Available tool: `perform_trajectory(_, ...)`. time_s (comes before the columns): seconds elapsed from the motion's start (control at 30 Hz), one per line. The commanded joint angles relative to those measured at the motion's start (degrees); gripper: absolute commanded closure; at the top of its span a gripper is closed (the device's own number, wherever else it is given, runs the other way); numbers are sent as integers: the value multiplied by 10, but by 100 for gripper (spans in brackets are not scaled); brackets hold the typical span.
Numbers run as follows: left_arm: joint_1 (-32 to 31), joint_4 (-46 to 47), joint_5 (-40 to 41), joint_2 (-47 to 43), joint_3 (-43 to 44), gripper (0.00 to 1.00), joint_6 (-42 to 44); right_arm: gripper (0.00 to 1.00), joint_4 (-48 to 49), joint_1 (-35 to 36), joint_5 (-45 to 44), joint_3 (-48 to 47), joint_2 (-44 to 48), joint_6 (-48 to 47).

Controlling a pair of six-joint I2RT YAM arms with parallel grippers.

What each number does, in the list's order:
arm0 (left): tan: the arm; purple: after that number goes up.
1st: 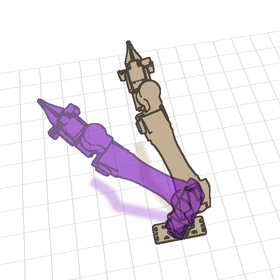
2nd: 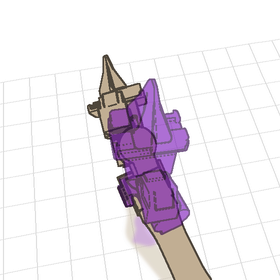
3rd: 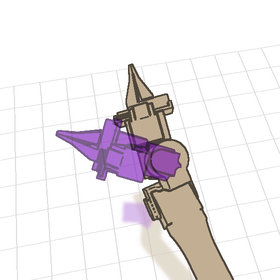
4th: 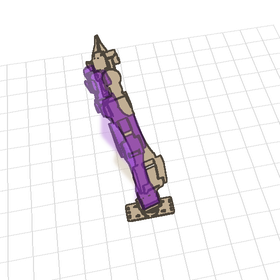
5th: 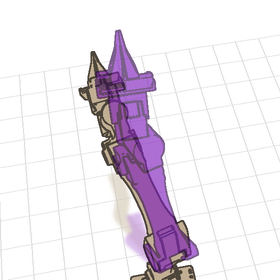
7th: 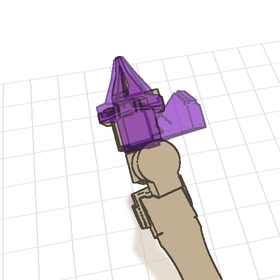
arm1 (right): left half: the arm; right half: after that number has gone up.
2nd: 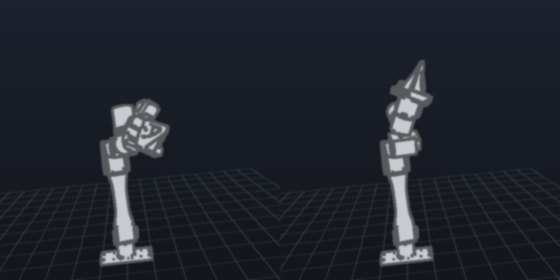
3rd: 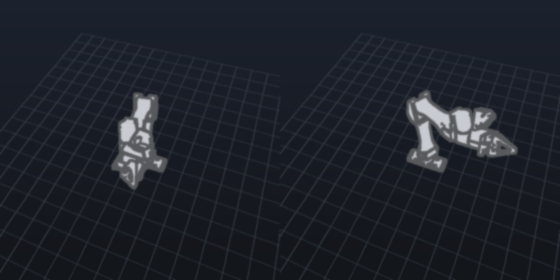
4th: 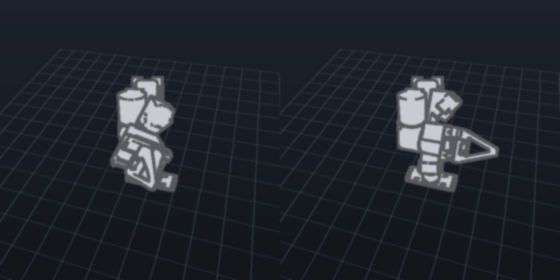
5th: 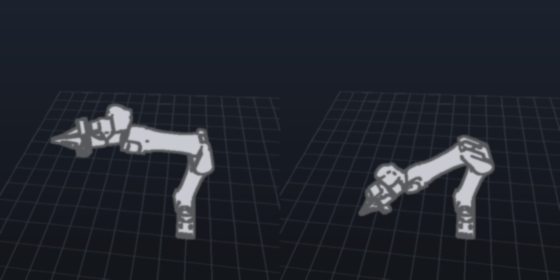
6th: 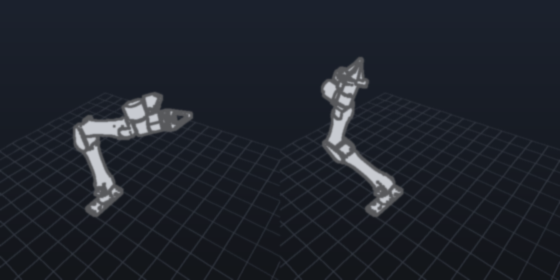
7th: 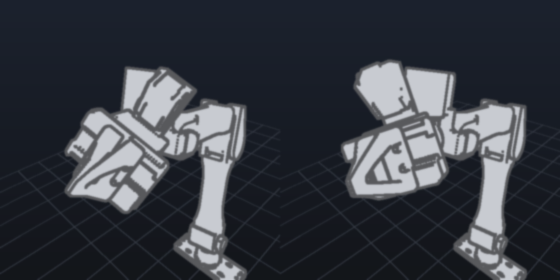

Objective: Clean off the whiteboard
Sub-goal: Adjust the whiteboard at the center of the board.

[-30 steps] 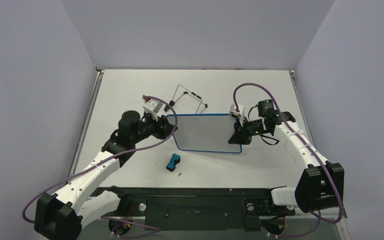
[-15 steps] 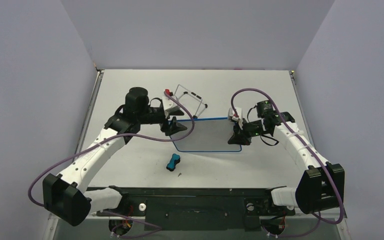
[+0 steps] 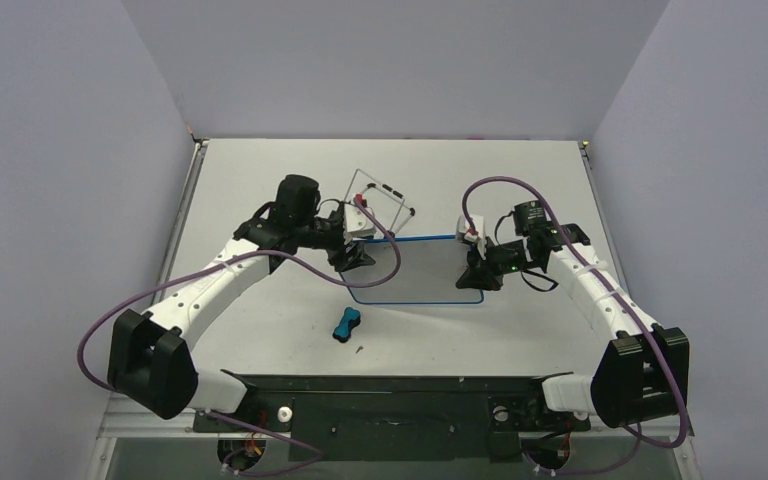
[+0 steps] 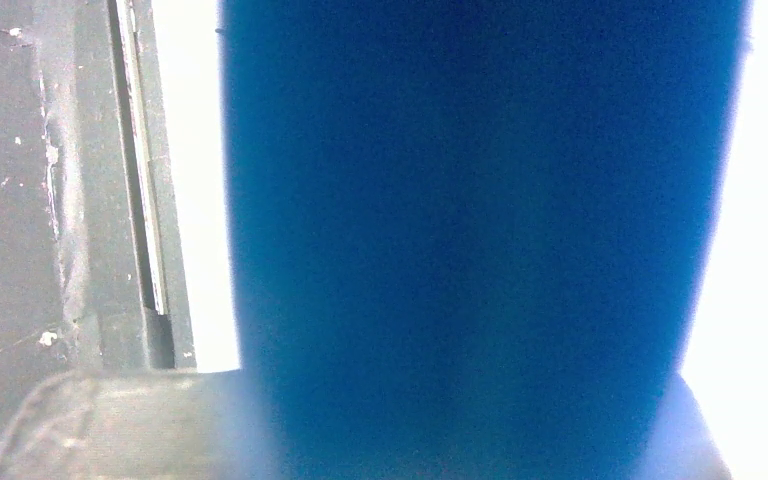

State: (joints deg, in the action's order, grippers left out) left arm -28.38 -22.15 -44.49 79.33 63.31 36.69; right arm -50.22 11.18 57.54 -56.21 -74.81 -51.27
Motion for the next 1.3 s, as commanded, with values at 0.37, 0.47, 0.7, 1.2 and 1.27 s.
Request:
perform_trajectory(0.37,5,-36,-20,46,65,100,71,97,-45,-3,-63,6,8,-16)
perform_trajectory(0.47,5,-25,-20,55,75,100,63,90,-45,-3,-63,-3,8,-7)
perform_trajectory(0.7,3,-59,-42,99,125,100,75,64,-50,0,-47,-46,10,17)
perform_trajectory(1.2,1,-132,-72,149,169,100,111,60,-80,-2,14,-180,-63,22)
perform_trajectory(1.27,0,-133,-73,152,170,100,113,61,-80,5,-7,-187,-68,26)
